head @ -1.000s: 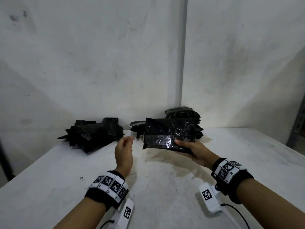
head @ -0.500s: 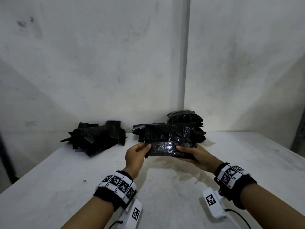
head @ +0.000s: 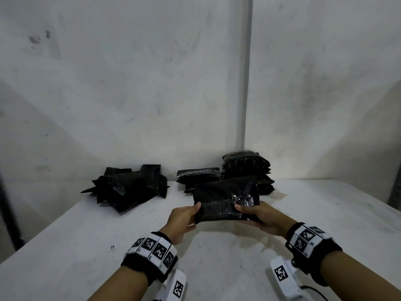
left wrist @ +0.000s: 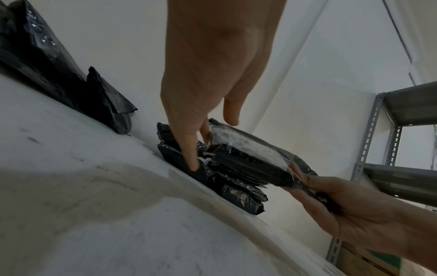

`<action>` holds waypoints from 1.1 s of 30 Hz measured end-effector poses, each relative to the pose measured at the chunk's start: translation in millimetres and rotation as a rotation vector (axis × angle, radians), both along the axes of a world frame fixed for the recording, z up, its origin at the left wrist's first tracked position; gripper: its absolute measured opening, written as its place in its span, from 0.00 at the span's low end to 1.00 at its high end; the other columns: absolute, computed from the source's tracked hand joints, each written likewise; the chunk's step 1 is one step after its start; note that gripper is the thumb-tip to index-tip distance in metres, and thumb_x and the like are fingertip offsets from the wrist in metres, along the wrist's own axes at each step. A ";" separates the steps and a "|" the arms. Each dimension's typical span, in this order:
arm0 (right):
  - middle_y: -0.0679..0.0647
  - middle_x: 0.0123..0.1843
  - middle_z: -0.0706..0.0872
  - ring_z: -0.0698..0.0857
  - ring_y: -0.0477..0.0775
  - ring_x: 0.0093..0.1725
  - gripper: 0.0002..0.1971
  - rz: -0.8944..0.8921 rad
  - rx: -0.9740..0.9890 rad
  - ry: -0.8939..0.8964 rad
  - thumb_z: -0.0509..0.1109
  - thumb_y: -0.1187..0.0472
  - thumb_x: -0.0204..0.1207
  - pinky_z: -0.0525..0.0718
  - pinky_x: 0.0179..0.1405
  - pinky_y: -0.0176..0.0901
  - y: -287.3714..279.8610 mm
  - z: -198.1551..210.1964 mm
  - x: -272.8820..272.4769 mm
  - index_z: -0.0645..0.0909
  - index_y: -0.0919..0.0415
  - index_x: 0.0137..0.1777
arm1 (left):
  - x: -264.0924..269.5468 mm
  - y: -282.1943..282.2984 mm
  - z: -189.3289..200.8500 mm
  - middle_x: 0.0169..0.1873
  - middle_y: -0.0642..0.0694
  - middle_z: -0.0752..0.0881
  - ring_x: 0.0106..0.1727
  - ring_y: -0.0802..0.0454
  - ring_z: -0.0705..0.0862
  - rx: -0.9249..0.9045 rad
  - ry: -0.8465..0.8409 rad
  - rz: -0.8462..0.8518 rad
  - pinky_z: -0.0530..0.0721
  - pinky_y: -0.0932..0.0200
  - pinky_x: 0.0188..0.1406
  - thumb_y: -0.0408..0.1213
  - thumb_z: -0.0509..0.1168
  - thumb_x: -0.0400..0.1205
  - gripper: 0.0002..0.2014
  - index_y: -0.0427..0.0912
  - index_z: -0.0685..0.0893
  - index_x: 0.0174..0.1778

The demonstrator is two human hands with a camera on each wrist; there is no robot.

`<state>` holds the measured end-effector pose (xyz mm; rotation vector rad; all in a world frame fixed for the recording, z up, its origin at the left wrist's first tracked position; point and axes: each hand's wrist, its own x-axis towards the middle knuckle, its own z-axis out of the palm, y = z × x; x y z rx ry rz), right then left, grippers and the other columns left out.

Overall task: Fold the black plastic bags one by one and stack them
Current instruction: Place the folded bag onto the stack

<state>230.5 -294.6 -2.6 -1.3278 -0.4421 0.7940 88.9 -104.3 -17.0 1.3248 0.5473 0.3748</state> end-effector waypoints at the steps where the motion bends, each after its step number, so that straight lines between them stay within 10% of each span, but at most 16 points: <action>1: 0.61 0.55 0.90 0.90 0.53 0.52 0.11 0.001 0.001 0.004 0.74 0.68 0.74 0.90 0.44 0.42 2.5 1.2 -0.7 0.85 0.69 0.56 | 0.6 1.2 1.4 0.54 0.35 0.87 0.51 0.45 0.86 -0.016 -0.007 -0.003 0.86 0.57 0.46 0.39 0.68 0.82 0.16 0.28 0.84 0.58; 6: 0.62 0.52 0.91 0.92 0.53 0.46 0.08 0.004 0.017 0.031 0.72 0.70 0.75 0.90 0.38 0.39 10.1 7.4 0.1 0.85 0.70 0.53 | -1.3 13.5 8.2 0.53 0.34 0.87 0.48 0.46 0.86 -0.080 -0.043 -0.017 0.88 0.59 0.46 0.28 0.61 0.85 0.14 0.25 0.80 0.64; 11: 0.63 0.54 0.90 0.91 0.54 0.49 0.10 0.056 0.000 0.056 0.72 0.69 0.75 0.91 0.43 0.41 23.9 8.2 -2.5 0.85 0.70 0.55 | -3.3 18.8 16.1 0.51 0.36 0.86 0.52 0.39 0.84 -0.162 0.010 -0.142 0.86 0.45 0.57 0.44 0.63 0.85 0.16 0.34 0.83 0.56; 17: 0.62 0.57 0.90 0.90 0.59 0.54 0.20 0.149 -0.095 0.010 0.76 0.60 0.72 0.90 0.52 0.49 31.4 7.5 -4.1 0.82 0.68 0.62 | -0.3 25.9 10.4 0.48 0.34 0.87 0.48 0.41 0.86 -0.227 -0.046 -0.084 0.91 0.51 0.38 0.37 0.64 0.84 0.12 0.28 0.83 0.49; 23: 0.44 0.68 0.72 0.73 0.45 0.68 0.43 -0.160 -0.299 -0.887 0.81 0.42 0.65 0.73 0.65 0.38 43.8 4.9 6.4 0.65 0.49 0.77 | 2.1 49.0 7.6 0.48 0.33 0.85 0.48 0.39 0.85 -0.248 -0.071 0.027 0.89 0.53 0.29 0.35 0.63 0.84 0.11 0.27 0.81 0.53; 30: 0.42 0.86 0.54 0.52 0.44 0.84 0.43 0.188 -0.521 -1.576 0.74 0.42 0.72 0.45 0.83 0.46 86.4 3.2 -4.9 0.54 0.35 0.83 | 15.5 56.4 15.9 0.53 0.32 0.85 0.50 0.39 0.85 -0.292 -0.044 -0.013 0.89 0.53 0.29 0.37 0.63 0.85 0.15 0.31 0.79 0.62; 33: 0.45 0.85 0.59 0.57 0.48 0.84 0.33 0.128 -0.540 -1.667 0.67 0.50 0.81 0.50 0.83 0.48 105.6 -1.2 -5.8 0.56 0.38 0.83 | 20.1 59.6 22.6 0.53 0.32 0.85 0.50 0.39 0.86 -0.300 -0.046 -0.053 0.90 0.52 0.32 0.39 0.62 0.85 0.15 0.31 0.80 0.61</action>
